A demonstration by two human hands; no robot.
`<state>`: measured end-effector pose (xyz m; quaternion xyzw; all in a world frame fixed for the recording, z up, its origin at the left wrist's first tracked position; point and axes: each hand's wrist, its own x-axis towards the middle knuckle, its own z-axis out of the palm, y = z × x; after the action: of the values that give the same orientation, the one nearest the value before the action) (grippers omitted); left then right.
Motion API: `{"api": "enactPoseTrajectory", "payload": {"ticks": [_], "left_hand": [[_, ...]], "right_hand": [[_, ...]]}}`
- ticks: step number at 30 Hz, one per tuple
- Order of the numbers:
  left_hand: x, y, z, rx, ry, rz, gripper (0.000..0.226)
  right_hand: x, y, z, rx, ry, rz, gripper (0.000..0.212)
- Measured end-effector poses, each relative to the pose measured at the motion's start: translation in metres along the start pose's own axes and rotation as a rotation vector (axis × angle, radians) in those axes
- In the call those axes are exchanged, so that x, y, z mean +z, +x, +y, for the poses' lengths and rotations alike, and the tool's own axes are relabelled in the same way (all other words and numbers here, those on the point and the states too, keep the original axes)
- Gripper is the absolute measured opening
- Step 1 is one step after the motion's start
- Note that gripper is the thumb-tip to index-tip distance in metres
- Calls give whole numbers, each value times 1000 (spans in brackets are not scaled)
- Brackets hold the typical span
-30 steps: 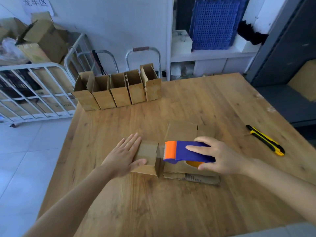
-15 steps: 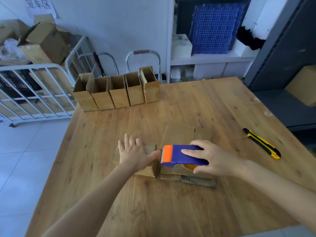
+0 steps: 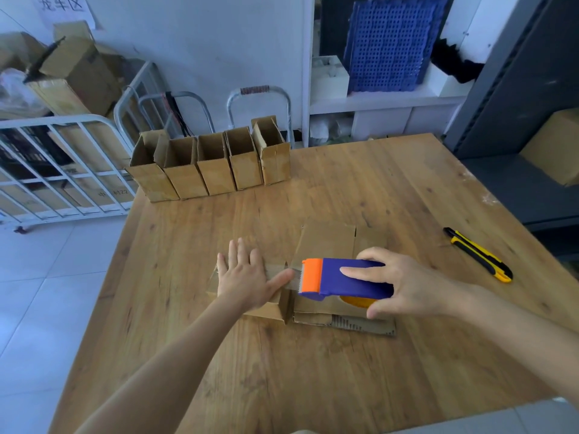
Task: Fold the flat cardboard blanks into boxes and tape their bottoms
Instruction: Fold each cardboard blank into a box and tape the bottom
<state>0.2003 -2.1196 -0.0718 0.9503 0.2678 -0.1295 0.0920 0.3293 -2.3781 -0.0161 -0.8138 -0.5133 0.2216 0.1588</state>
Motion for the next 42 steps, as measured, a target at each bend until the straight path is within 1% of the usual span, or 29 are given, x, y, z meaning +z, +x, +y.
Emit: {"api": "enactPoseTrajectory", "payload": {"ticks": [3, 6, 13, 15, 16, 19, 20, 22, 23, 24, 25, 27, 29, 30, 31, 32, 34, 37, 39, 40, 42], "left_hand": [[1, -1, 0, -12, 2, 5, 101], [4, -4, 2, -35, -2, 29, 98], [6, -6, 9, -71, 0, 81, 88], [6, -7, 9, -75, 5, 93, 86], [6, -7, 8, -76, 8, 98, 85], [4, -6, 4, -77, 21, 97, 87], [4, -6, 3, -76, 23, 94, 89], [4, -7, 1, -70, 27, 90, 91], [4, -8, 0, -64, 31, 87, 91], [4, -9, 0, -59, 33, 86, 91], [4, -9, 0, -57, 32, 87, 92], [4, -8, -1, -52, 27, 86, 93], [5, -8, -1, -42, 14, 86, 90], [5, -8, -1, -37, -1, 83, 85], [6, -7, -1, -29, -17, 75, 80], [7, -7, -1, -20, -28, 67, 74], [8, -6, -1, -5, -39, 60, 66], [7, -5, -2, -1, -41, 50, 65], [8, -5, -2, -2, -27, 56, 67], [9, -6, -2, -1, -19, 64, 68], [9, -7, -1, 0, -11, 74, 69]], "right_hand": [[5, 10, -6, 3, -100, -44, 73], [8, 19, -18, -6, -218, -73, 68], [2, 40, -49, -26, -377, -127, 40], [4, 44, -55, -17, -361, -93, 32], [6, 44, -56, -7, -323, -77, 32], [11, 41, -54, 107, -89, -46, 43], [14, 39, -52, 124, -58, -38, 42], [26, 35, -43, 138, -154, -84, 35], [34, 30, -37, 150, -175, -101, 34], [40, 25, -31, 188, -135, -94, 38], [43, 19, -25, 239, -36, -56, 43], [41, 13, -5, 338, 274, 115, 48], [33, 12, 14, 441, 654, 309, 45], [29, 16, 22, 487, 813, 374, 42], [27, 20, 31, 530, 921, 418, 40], [26, 25, 38, 560, 975, 443, 39], [27, 37, 50, 567, 962, 451, 38], [34, 52, 57, 523, 839, 388, 33], [43, 60, 61, 512, 672, 325, 24], [49, 64, 65, 517, 550, 305, 18], [58, 69, 70, 571, 314, 289, 10]]}}
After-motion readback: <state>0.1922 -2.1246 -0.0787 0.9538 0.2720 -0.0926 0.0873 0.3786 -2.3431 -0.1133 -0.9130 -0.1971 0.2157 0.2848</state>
